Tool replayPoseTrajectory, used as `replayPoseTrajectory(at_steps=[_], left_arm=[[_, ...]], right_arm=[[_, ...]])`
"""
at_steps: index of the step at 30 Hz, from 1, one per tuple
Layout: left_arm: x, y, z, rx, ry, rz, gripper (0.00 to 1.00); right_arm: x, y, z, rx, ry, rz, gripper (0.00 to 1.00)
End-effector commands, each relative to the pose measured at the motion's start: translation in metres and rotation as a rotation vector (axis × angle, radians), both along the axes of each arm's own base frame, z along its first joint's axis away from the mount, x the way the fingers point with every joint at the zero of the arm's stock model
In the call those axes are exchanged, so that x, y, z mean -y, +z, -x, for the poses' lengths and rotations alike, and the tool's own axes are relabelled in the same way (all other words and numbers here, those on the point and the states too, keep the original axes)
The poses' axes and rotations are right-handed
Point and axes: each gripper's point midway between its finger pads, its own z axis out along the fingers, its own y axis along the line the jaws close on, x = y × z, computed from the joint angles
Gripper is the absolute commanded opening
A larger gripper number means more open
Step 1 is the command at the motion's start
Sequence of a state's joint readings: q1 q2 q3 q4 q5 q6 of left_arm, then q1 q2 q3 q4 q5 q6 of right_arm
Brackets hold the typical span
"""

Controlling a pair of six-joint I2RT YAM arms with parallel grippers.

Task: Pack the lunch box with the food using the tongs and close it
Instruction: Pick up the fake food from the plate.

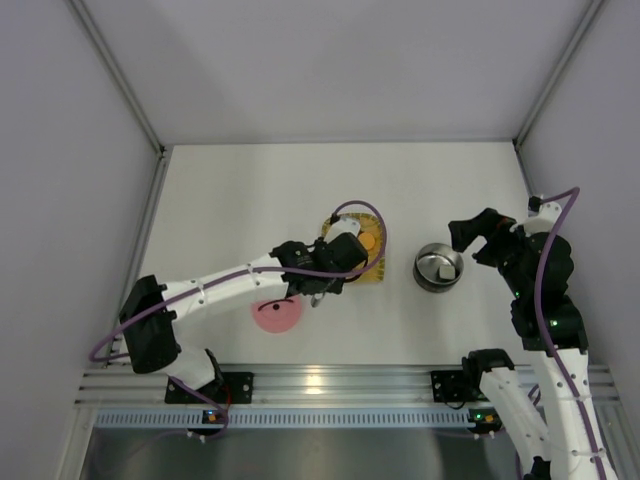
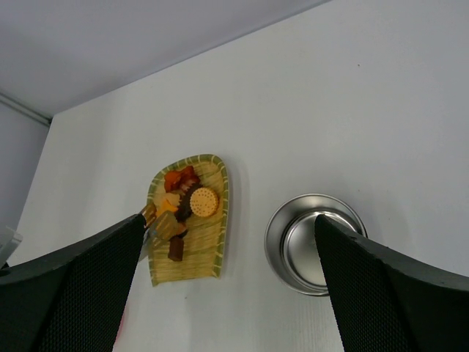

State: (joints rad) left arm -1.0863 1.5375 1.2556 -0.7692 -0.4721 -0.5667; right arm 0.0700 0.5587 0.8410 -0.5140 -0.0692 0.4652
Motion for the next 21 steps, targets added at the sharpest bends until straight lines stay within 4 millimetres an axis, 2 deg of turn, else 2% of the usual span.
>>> replayPoseTrajectory(at_steps=[1,6,8,20,21], left_arm=[[0.016,0.061,-0.008,0.079,-0.032,0.140,0.35],[0.026,0.081,-0.008,0.085,-0.067,0.183,0.35],[0.037,0.089,-0.006,0.077,-0.093,0.219,0.35],[0.098,0.097,-0.001,0.011,-0.234,0.348,0.33],[0.108,0.097,0.001,0.007,-0.256,0.361,0.33]], right_arm=[[0.007,0.019,0.000,0.049,-0.029,0.014,0.97],[0.007,0.021,0.001,0.052,-0.032,0.014,0.97],[0.008,0.022,0.001,0.054,-0.035,0.015,0.97],[0.011,0.026,0.005,0.054,-0.048,0.028,0.97],[0.012,0.025,0.005,0.052,-0.050,0.031,0.97]])
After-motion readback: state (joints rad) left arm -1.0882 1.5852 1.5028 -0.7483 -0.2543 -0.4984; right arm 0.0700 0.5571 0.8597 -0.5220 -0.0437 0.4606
